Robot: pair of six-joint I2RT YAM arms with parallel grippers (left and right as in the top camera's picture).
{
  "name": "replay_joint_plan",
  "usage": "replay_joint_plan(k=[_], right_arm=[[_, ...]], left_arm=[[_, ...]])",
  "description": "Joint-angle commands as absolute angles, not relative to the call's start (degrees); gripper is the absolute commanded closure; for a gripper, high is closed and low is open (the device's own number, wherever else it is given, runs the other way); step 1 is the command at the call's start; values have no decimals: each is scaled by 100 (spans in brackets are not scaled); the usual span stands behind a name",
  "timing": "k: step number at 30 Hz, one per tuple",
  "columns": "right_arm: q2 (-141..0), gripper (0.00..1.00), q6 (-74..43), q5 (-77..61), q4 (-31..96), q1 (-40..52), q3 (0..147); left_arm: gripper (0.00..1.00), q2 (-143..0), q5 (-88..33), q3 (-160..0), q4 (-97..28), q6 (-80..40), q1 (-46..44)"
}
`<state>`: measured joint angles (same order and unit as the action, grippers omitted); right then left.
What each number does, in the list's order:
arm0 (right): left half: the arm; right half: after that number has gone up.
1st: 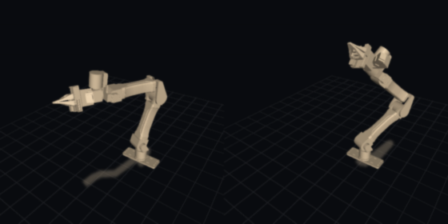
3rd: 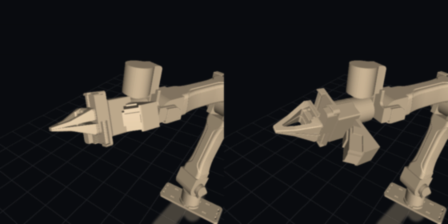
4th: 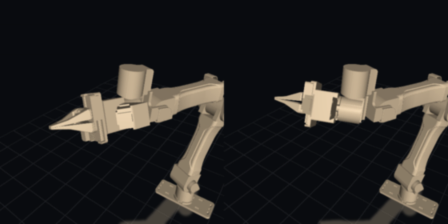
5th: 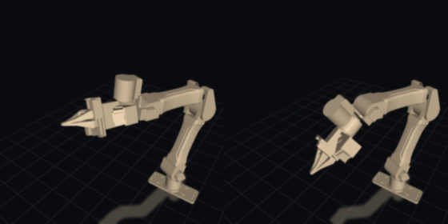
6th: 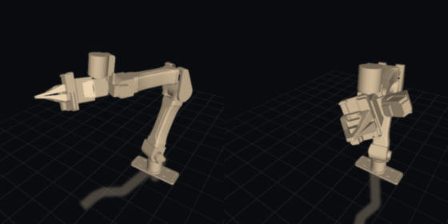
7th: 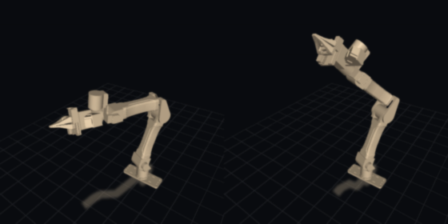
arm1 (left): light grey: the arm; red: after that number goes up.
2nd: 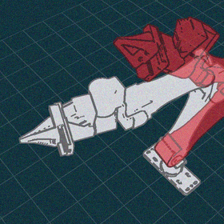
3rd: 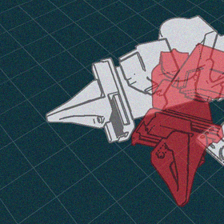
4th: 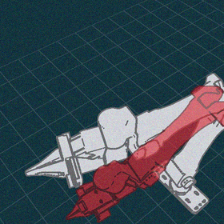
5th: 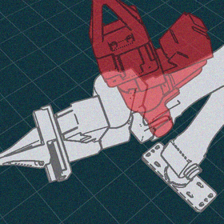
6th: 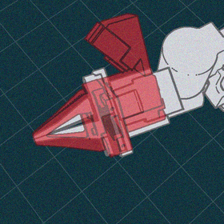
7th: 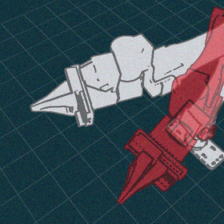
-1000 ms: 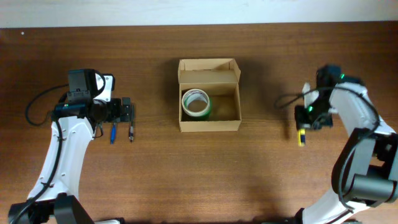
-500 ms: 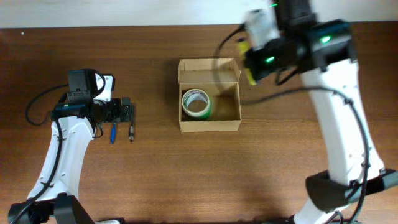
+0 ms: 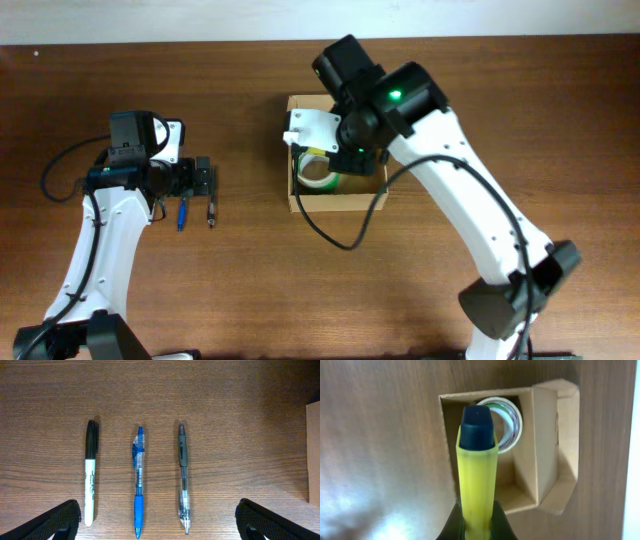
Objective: Pack container
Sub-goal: 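Carry the yellow highlighter into the box and release it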
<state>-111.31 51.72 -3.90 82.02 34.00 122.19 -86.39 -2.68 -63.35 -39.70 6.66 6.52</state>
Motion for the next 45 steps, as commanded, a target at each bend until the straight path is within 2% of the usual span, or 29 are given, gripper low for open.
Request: replay_joint_plan(k=[1,14,17,26,27,28,29,33,35,39,42,45], right_arm=[[-11513,96,5924,-403,7942,3326,12097],[-12783,96,5996,-425,7968,3183,12084],[-12910,96,5996,-443,8309,3183,12042],[-12912,95,5996,-541,8250,3122,11631],[-12912,94,5996,-539,8204,3118,11579],[-12912,85,5994,-541,8136,3109,11491],[-12912,82,5988,-541,8123,3109,11461],[-12901,72,5953,-528,8123,3109,11454],[-12853,71,5916,-497,8145,3111,11474],[-12492,69,5323,-403,8147,3111,11745],[-12064,64,4779,-408,8128,3111,12138],[-11513,49,3638,-403,7972,3103,12733]], left_arm=[[1,-8667,-327,-6440,-3972,760,670],[1,-8667,-327,-6440,-3972,760,670],[1,-8667,-327,-6440,-3972,760,670],[1,-8667,-327,-6440,-3972,760,670],[1,-8667,-327,-6440,-3972,760,670],[1,-8667,-327,-6440,-3972,760,670],[1,-8667,-327,-6440,-3972,760,670],[1,-8667,-327,-6440,-3972,760,670],[1,-8667,-327,-6440,-3972,760,670],[1,-8667,-327,-6440,-3972,760,670],[1,-8667,-327,-6440,-3972,760,670],[1,-8667,-325,-6440,-3876,762,670]])
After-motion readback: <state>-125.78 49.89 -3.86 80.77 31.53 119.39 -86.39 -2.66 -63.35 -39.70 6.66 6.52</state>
